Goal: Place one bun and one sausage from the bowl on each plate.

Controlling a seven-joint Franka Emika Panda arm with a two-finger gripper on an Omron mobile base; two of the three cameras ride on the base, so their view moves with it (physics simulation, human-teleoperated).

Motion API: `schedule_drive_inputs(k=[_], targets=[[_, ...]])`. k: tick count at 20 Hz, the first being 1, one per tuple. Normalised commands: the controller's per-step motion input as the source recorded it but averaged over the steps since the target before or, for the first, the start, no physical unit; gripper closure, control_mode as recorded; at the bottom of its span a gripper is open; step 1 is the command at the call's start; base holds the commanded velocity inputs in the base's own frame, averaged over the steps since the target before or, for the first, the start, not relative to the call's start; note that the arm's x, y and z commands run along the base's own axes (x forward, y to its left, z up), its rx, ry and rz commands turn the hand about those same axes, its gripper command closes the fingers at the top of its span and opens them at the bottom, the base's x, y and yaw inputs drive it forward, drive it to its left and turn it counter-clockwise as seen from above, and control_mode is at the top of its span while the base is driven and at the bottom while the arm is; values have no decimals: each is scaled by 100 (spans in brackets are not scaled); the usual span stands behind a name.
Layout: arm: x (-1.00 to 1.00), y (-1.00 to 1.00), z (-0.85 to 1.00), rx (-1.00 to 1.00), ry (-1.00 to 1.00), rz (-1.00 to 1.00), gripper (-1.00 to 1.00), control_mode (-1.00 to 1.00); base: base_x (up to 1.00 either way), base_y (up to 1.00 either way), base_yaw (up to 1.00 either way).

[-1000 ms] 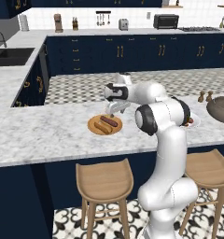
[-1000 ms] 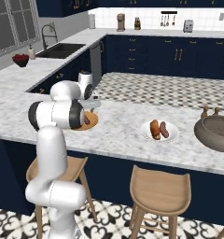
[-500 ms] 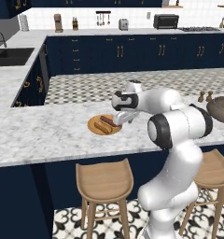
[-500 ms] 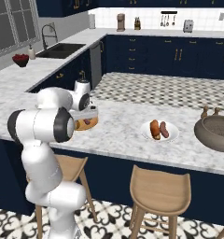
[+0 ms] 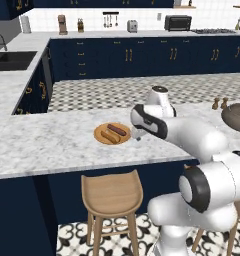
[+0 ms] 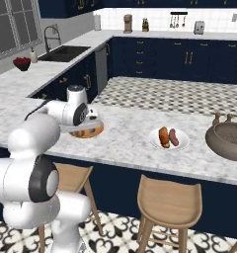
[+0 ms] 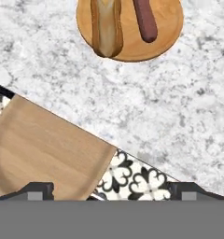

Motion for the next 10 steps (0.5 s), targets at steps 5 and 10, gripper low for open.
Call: schedule_drive_inputs(k=[5,10], targets=[[-33,-42,100,-9,-11,-10,-100,-100,0,0,0],[-68,-40,72,-1,0,-14,-100,-100,0,0,0]])
